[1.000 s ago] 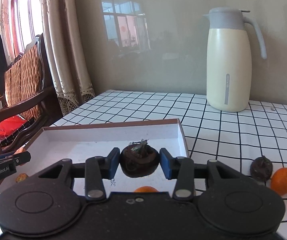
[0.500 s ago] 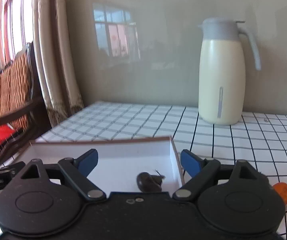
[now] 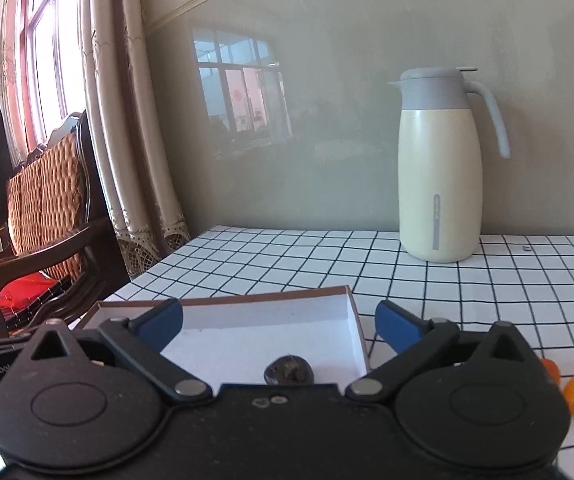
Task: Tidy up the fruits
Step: 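Open both tools to drop the carrot slice and mangosteen into the tray, then move both open tools back toward the remaining fruits on the table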
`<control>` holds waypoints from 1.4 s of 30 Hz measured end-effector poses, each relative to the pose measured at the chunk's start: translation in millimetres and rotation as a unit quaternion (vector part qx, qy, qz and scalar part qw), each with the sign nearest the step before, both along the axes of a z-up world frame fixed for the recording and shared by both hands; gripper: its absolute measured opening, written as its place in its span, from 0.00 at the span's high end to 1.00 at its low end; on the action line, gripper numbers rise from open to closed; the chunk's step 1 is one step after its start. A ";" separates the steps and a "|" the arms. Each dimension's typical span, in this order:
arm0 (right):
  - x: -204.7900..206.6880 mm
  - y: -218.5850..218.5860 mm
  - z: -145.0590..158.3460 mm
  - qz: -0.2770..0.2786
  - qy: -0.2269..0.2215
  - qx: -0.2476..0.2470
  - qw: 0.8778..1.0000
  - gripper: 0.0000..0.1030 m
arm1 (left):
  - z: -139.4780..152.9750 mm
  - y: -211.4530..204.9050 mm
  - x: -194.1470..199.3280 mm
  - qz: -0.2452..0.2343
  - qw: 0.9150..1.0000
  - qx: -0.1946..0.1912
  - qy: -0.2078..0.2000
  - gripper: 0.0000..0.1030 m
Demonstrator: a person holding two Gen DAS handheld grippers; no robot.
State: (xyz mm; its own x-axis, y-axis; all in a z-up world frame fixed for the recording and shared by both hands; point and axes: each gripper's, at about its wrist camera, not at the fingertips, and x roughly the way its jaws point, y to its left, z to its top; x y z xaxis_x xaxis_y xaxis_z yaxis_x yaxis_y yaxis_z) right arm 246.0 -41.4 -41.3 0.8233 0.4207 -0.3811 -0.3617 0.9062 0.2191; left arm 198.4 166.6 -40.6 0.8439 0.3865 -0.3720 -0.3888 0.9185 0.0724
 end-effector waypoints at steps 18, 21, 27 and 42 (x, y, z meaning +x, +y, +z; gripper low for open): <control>-68.1 -80.1 7.4 -0.049 0.015 0.020 0.999 0.06 | 23.8 -63.6 -60.5 -0.069 0.997 -0.015 -0.010 0.00; -79.8 -96.9 5.1 -0.060 0.018 0.025 0.998 0.06 | 24.1 -79.0 -67.4 -0.085 0.996 -0.014 -0.010 0.00; -97.1 -126.8 -1.5 -0.091 0.026 0.032 0.995 0.06 | 23.2 -111.9 -76.2 -0.118 0.993 -0.014 -0.006 0.00; -119.6 -187.7 -21.7 -0.154 0.042 0.019 0.987 0.06 | 6.6 -189.2 -75.8 -0.202 0.979 -0.016 0.014 0.00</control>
State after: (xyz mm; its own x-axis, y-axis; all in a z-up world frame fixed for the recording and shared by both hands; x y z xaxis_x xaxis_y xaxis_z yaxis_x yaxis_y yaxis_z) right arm 126.5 -229.1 -63.0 0.8810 0.1708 -0.4412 -0.0494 0.9607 0.2733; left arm 122.6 -22.6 -34.0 0.9146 0.0123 -0.4042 0.0076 0.9988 0.0476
